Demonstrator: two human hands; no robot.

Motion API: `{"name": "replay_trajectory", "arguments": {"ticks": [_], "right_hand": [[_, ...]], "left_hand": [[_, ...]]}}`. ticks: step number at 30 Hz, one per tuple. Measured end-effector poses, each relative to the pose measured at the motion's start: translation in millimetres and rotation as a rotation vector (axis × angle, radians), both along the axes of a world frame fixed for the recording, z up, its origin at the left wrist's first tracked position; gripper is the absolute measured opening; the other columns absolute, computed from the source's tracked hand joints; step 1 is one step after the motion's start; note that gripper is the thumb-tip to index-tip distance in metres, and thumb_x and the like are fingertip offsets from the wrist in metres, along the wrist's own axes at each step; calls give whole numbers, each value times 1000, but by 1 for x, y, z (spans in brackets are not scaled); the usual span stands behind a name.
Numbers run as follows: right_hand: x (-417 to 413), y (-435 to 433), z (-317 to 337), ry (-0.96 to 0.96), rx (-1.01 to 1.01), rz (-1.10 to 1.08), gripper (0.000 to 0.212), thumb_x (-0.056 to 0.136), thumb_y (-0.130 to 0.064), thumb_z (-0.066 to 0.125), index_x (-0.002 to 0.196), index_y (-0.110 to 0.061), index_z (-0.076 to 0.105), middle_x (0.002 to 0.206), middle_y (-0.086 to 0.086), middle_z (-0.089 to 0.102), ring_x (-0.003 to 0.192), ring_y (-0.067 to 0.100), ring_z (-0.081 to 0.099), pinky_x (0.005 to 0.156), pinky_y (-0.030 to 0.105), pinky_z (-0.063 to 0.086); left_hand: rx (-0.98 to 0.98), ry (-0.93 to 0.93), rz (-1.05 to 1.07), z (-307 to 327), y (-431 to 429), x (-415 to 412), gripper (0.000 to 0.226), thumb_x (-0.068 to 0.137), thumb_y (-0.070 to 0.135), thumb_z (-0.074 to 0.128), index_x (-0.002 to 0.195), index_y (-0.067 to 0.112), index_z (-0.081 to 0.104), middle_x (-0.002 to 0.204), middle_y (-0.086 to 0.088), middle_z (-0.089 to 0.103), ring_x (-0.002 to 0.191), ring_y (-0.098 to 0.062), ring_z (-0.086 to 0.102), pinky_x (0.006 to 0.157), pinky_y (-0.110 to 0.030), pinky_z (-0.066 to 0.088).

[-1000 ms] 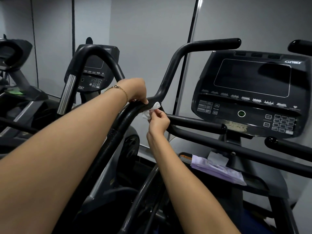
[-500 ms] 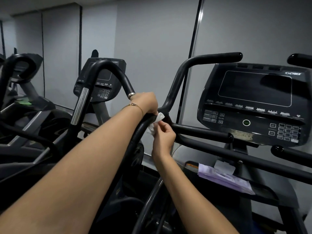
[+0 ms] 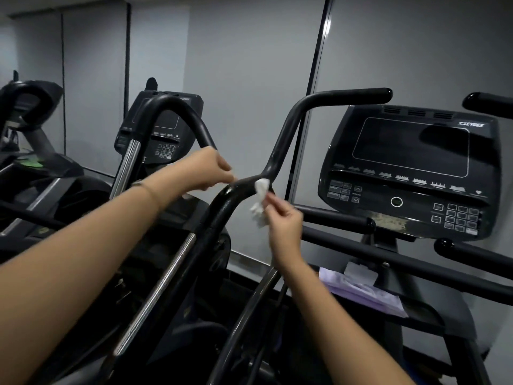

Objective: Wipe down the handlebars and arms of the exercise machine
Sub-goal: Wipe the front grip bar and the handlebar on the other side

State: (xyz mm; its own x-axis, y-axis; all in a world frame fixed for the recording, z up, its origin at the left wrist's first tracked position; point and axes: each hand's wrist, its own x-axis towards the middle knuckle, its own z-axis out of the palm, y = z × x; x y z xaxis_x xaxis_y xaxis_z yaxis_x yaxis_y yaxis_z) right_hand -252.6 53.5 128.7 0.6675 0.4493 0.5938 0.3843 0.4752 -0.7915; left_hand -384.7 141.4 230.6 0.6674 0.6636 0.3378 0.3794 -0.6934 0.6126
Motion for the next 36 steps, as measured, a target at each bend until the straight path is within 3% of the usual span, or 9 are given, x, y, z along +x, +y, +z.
{"name": "replay_trajectory", "arguments": {"ticks": [3, 6, 13, 18, 22, 25, 28, 31, 36], "right_hand": [[28, 13, 32, -159, -132, -104, 30, 92, -6, 53, 120, -5, 61, 108, 5, 64, 97, 11, 60, 89, 22, 48], [19, 27, 40, -329, -219, -100, 24, 92, -9, 53, 112, -8, 67, 87, -1, 51, 81, 13, 53, 74, 17, 46], [-13, 9, 3, -771, -93, -164, 38, 91, -3, 48, 127, -11, 56, 84, -13, 36, 74, -3, 44, 77, 11, 41], [7, 19, 29, -655, -175, -189, 30, 94, -4, 50, 120, -11, 63, 80, -10, 36, 70, 1, 45, 78, 22, 43], [-5, 4, 14, -922, -150, -190, 34, 94, -14, 47, 126, -16, 58, 80, -11, 35, 72, -2, 43, 75, 17, 46], [1, 4, 20, -973, -144, -178, 31, 94, -14, 49, 122, -14, 62, 83, -7, 36, 73, 0, 43, 75, 17, 46], [19, 17, 38, -794, -242, -151, 28, 95, -9, 49, 119, -12, 64, 86, 0, 37, 77, 9, 45, 81, 20, 44], [25, 25, 42, -678, -262, -144, 27, 95, -12, 50, 117, -12, 65, 87, 2, 37, 75, 8, 44, 84, 23, 43], [19, 11, 16, -894, -156, -158, 34, 93, -4, 48, 126, -10, 58, 82, -4, 39, 74, -5, 44, 73, 8, 39]], "left_hand": [[-114, 22, -22, -22, -3, -27, 51, 82, 27, 71, 128, 10, 56, 106, -10, 67, 76, -19, 61, 68, -24, 55], [-227, -2, -84, -34, -8, -31, 39, 84, 13, 68, 121, 5, 61, 91, -10, 62, 63, -14, 52, 47, -10, 48], [-234, -23, -82, -35, -6, -26, 22, 87, 13, 65, 108, 7, 69, 80, -12, 58, 61, -15, 51, 41, -10, 44], [-207, -80, -77, -41, -6, -28, 24, 86, 14, 66, 110, 11, 69, 80, -10, 65, 63, -13, 56, 50, -12, 49], [-176, -56, -70, -41, -5, -28, 23, 87, 17, 66, 108, 10, 71, 88, -18, 68, 71, -20, 59, 67, -26, 54], [-253, -49, -94, -35, -5, -27, 23, 86, 12, 66, 108, 6, 70, 67, -9, 58, 53, -12, 49, 46, -14, 47], [-276, -29, -96, -30, -5, -27, 21, 86, 8, 65, 106, 5, 69, 41, 4, 49, 35, -4, 43, 38, -12, 43], [-263, -16, -110, -31, -5, -27, 23, 86, 9, 66, 108, 5, 70, 69, -10, 59, 58, -15, 52, 43, -13, 47], [-244, 5, -108, -30, -4, -26, 21, 86, 12, 66, 106, 8, 70, 85, -15, 63, 71, -19, 55, 47, -12, 48]]}}
